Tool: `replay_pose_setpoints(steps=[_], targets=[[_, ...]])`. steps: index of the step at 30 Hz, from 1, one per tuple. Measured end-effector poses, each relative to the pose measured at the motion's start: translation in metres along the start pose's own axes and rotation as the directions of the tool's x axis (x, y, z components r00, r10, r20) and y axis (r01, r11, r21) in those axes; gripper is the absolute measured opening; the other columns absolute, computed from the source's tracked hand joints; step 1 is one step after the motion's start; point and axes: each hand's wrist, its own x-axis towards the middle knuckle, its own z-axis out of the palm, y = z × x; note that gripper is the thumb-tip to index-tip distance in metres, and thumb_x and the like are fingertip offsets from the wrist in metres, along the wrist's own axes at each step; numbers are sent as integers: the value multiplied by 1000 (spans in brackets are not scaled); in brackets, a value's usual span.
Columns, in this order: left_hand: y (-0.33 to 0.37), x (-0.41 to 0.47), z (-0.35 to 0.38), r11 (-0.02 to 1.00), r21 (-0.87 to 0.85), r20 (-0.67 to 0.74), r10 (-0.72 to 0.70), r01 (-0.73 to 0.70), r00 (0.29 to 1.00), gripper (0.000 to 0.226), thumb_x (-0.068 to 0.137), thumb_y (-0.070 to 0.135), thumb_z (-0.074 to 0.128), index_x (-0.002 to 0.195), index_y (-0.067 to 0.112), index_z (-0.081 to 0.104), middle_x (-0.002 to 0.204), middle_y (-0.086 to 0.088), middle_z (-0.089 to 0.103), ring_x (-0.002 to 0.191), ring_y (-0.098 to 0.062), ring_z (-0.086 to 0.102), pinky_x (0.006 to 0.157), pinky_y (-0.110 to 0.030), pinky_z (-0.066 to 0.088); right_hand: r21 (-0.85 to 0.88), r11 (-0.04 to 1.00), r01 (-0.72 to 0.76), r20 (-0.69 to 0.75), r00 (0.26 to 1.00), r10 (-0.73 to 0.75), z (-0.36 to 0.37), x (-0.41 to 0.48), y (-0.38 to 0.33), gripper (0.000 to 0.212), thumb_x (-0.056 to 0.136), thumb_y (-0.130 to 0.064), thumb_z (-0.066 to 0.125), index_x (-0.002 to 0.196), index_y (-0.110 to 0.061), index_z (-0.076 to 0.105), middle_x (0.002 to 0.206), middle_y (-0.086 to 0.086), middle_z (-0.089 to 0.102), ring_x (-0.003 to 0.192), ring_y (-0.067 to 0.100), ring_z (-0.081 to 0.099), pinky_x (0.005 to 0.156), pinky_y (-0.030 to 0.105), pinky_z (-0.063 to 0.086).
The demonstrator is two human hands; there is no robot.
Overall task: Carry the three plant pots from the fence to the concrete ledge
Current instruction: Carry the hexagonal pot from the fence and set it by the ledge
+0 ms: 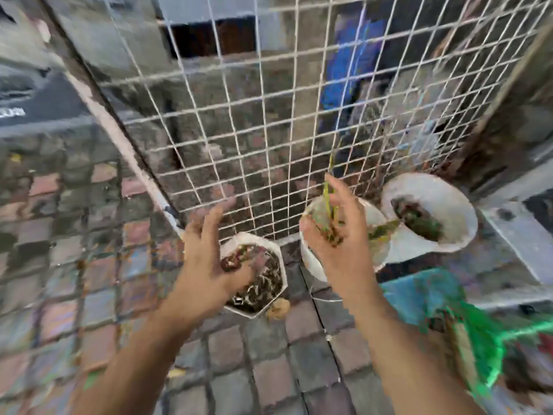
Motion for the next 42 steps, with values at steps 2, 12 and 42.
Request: replay_pose_setpoints(steps=[2,12,42], targets=[[-54,-13,30,999,41,-36,-9,11,999,81,59,73,61,134,71,30,149,3,27,128,10,18,118,-25,15,35,999,5,-37,999,-3,29,-36,55,58,91,-50,68,141,-65,44,145,-31,46,142,3,47,119,51,44],[-265,-58,144,949,-303,-334,-24,-83,942,84,80,53,78,148,48,30,168,-13,29,160,-36,30,131,-62,24,219,974,-51,-9,998,55,106,-140,243,74,83,-41,76,148,-47,41,161,4,41,152,12,42,118,29,39],[-291,-29,159,879,-434,-245,96,-198,965,160,52,-9,100,165,10,-13,167,-23,30,155,-32,41,128,-50,38,355,934,-29,204,978,-47,127,-118,287,126,71,-66,88,167,-29,15,176,11,27,162,30,29,130,59,29]])
